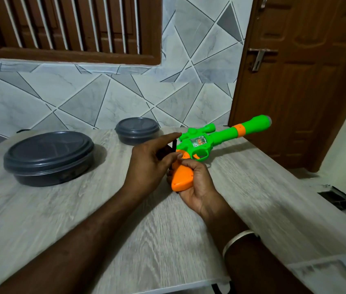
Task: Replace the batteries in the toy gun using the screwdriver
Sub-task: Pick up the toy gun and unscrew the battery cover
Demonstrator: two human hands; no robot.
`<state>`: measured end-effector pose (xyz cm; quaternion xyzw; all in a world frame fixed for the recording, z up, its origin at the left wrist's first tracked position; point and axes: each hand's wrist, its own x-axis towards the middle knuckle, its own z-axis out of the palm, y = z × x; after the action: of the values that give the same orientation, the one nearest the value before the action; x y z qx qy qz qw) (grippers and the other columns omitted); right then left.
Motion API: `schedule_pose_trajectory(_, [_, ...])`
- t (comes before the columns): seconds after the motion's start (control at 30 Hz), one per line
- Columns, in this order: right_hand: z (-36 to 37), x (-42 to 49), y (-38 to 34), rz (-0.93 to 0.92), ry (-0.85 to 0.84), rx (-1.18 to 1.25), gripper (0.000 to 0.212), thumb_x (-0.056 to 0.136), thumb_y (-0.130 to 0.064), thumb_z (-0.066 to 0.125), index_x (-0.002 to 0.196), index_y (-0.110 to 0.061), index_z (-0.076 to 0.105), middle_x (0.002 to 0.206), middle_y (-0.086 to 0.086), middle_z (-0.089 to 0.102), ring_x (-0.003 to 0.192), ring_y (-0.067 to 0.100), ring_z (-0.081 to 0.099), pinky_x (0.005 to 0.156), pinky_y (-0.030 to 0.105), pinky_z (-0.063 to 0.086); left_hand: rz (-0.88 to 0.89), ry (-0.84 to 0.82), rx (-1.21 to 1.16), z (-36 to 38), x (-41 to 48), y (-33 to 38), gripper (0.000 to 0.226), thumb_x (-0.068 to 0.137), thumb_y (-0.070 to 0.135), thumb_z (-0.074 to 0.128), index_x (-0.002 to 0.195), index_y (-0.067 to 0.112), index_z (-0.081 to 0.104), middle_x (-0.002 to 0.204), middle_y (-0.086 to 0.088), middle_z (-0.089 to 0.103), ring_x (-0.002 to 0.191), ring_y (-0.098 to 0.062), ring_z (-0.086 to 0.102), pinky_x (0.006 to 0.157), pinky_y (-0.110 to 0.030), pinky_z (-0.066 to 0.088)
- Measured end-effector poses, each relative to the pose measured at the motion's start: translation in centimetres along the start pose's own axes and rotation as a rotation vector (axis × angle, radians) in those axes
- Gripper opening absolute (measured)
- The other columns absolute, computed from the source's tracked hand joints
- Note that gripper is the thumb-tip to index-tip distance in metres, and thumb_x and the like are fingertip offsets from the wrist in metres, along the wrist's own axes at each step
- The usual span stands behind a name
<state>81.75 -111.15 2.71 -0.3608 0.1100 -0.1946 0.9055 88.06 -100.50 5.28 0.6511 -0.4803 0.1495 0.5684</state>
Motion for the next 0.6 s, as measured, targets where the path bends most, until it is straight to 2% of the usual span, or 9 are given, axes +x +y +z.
schedule_pose_trajectory(0.23, [-0.1,0.2,0.1,-0.006,0.018,0.047,0.026,0.092,-0.008,0.047,0.117,-0.005,0.055,0.082,0.012,0.061,0.063,0.023,0.054,0.052,0.028,0.047,-0.098,-0.002,-0.117,-0.2,-0.1,-0.7,0.036,0.089,0.002,0.073,0.120,0.020,0.071,0.102,-0.001,0.075,0.094,-0.009,0.074,0.087,-0.040,0.061])
schedule_pose_trajectory(0.43, [-0.1,0.0,0.0,0.003,0.048,0.018,0.016,0.090,-0.008,0.051,0.103,-0.001,0.056,0.074,0.013,0.058,0.060,0.023,0.055,0.051,0.029,0.047,-0.167,0.036,-0.194,-0.3,0.0,-1.2,0.033,0.089,0.004,0.074,0.114,0.024,0.070,0.096,-0.005,0.075,0.087,-0.017,0.076,0.082,-0.043,0.063])
schedule_pose_trajectory(0.6, [0.0,-0.1,-0.1,0.018,0.037,0.020,0.014,0.092,-0.009,0.048,0.089,0.001,0.057,0.073,0.012,0.059,0.061,0.022,0.054,0.053,0.028,0.046,-0.244,0.134,-0.323,-0.4,0.5,-1.3,0.032,0.090,-0.003,0.069,0.122,0.002,0.067,0.099,-0.026,0.069,0.084,-0.025,0.077,0.078,-0.036,0.064])
